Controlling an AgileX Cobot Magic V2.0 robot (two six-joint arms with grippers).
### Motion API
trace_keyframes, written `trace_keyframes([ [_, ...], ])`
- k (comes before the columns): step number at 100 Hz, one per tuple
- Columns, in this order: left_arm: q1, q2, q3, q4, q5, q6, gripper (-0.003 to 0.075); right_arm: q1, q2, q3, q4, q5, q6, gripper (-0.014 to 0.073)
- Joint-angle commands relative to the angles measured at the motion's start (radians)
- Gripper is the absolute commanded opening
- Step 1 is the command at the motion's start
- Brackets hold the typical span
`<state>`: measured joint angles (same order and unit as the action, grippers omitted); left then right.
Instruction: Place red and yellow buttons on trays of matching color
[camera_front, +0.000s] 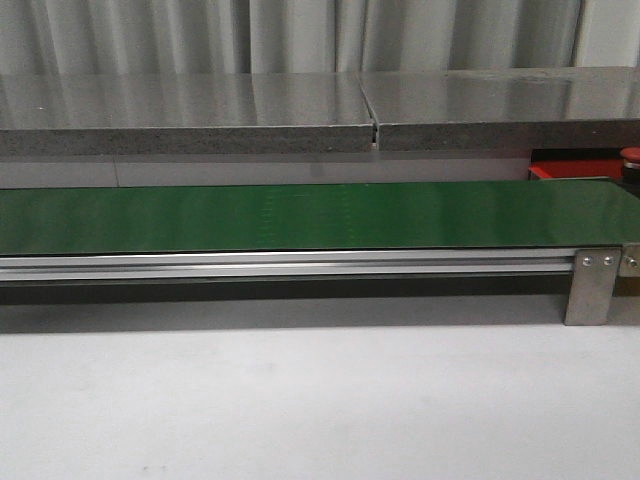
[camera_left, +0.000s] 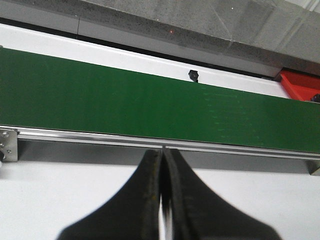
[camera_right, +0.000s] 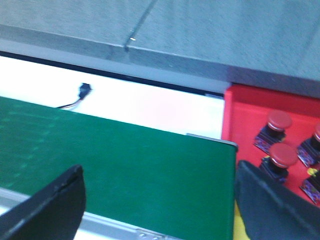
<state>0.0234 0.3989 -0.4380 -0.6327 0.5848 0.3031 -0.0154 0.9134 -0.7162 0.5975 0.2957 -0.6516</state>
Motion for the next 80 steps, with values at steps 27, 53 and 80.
trace_keyframes([
  [27, -0.008, 0.006, -0.027, -0.035, -0.051, -0.004, -0.0019, 0.025, -0.293, 0.138, 0.001, 0.046, -0.023, 0.0281],
  [53, -0.008, 0.006, -0.027, -0.035, -0.051, -0.004, -0.0019, 0.025, -0.439, 0.203, 0.001, 0.064, -0.023, -0.0072],
  [80, -0.008, 0.006, -0.027, -0.035, -0.051, -0.004, -0.0019, 0.025, -0.443, 0.203, 0.001, 0.061, -0.023, -0.0068],
])
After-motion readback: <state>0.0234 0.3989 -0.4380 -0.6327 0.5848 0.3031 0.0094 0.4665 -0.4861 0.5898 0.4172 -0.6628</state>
